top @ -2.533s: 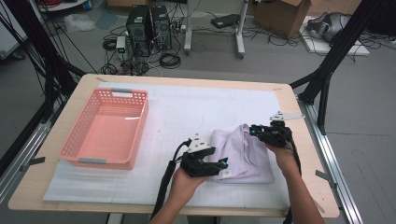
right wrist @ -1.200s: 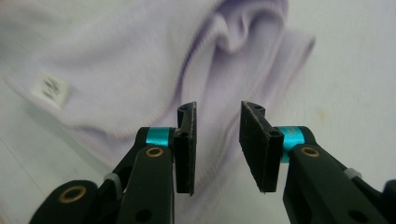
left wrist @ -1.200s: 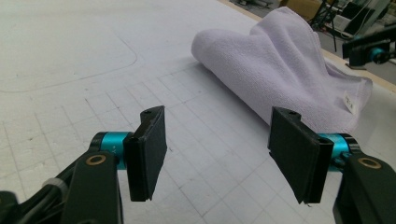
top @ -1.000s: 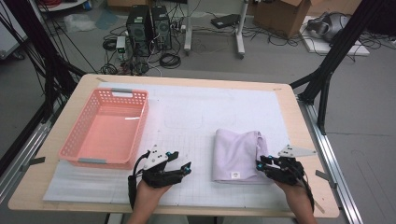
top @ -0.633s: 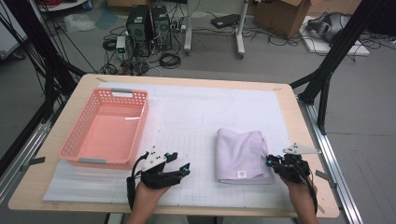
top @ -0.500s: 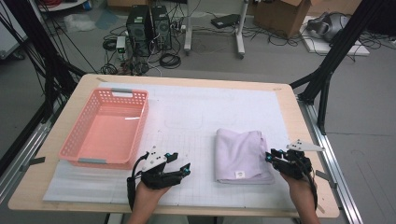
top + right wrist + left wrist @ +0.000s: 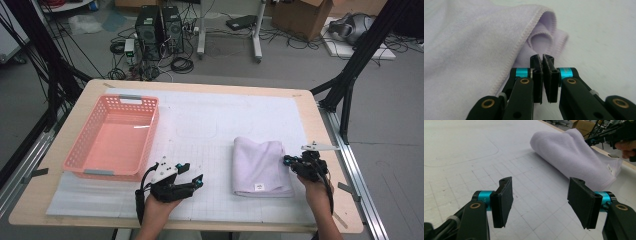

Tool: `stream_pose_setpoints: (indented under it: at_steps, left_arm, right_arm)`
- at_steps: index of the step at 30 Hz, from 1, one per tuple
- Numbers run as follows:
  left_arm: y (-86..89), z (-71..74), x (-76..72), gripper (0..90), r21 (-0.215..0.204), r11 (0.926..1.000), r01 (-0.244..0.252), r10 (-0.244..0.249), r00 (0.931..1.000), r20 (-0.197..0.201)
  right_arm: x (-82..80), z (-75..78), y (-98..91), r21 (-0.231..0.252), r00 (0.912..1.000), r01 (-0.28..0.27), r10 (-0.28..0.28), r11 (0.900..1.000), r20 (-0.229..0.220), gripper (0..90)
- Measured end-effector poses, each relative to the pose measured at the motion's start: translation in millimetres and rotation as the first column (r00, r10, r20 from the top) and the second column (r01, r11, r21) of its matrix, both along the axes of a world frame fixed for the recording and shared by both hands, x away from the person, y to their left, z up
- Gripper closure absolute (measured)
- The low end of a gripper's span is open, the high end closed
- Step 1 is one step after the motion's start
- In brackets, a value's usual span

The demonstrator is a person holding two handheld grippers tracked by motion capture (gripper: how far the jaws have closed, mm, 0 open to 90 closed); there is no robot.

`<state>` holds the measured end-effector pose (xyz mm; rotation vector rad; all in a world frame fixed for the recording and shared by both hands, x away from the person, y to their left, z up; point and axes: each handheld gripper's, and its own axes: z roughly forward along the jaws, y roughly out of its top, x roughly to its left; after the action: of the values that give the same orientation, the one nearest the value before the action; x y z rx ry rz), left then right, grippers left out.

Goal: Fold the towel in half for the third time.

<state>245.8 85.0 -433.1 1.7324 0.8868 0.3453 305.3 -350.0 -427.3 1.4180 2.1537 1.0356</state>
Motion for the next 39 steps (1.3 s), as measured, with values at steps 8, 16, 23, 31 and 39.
stream_pose_setpoints:
  at_steps: [8, 16, 23, 31, 39]
  left_arm:
    - [0.3, 0.4, -0.2, 37.5, -0.002, 1.0, -0.004, 0.004, 1.0, 0.003]
    - [2.0, 0.3, -0.5, 37.6, -0.006, 0.9999, -0.009, 0.009, 1.0, 0.001]
    - [4.1, 0.4, -0.5, 37.5, -0.008, 0.9999, -0.015, 0.015, 0.9999, 0.001]
    - [3.4, 0.6, -0.7, 37.5, -0.009, 0.9998, -0.018, 0.018, 0.9998, 0.002]
    - [5.0, 0.7, -0.6, 37.5, -0.009, 0.9998, -0.02, 0.02, 0.9998, 0.002]
  right_arm:
    - [-17.8, 13.2, 1.3, 0.111, 0.9935, -0.045, 0.033, 0.9928, 0.109, 61.5]
    - [-23.3, -7.5, 29.1, 0.058, 0.9942, -0.105, 0.106, 0.9928, -0.017, 67.9]
    - [-39.9, 17.5, 5.4, 0.066, 0.9979, -0.036, 0.032, 0.9971, 0.057, 85.8]
    - [-51.3, 13.1, 0.2, 0.02, 0.9991, -0.022, 0.023, 0.9995, -0.034, 63.3]
    - [-21.5, 30.0, 5.7, 0.037, 0.9889, -0.016, 0.01, 0.9992, 0.148, 56.6]
